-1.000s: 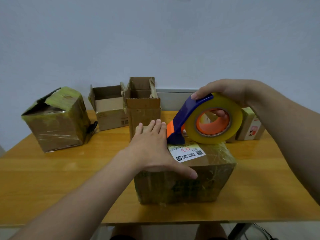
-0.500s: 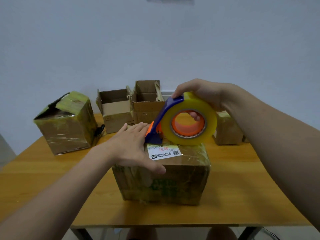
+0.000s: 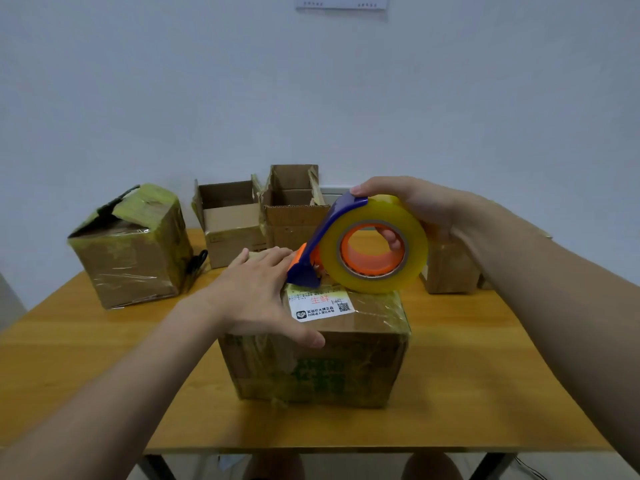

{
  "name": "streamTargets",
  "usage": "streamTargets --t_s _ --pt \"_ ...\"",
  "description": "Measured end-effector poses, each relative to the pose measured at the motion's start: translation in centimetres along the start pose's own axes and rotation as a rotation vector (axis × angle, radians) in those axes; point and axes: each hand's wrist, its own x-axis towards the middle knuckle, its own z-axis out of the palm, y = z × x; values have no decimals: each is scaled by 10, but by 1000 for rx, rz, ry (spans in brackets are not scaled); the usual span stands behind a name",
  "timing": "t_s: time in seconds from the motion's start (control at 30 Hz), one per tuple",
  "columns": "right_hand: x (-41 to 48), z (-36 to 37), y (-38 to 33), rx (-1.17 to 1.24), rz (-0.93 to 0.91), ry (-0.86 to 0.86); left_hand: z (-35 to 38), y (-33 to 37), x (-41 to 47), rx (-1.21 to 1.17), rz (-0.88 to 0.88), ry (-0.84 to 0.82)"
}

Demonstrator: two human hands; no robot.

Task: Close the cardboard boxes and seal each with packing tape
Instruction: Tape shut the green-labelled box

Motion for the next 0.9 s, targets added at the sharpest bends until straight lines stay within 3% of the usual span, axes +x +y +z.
streamTargets --t_s 0.13,0.33,0.77,0.9 --pt "-3 -11 -2 -55 24 50 1 -2 -1 10 5 10" --pt "-13 -28 0 -74 39 -73 2 -1 0 19 -11 -7" --pt "-27 -40 1 -171 97 -167 1 1 -2 55 -32 -35" --pt "-22 -33 -6 -234 132 -149 2 9 -9 59 -26 76"
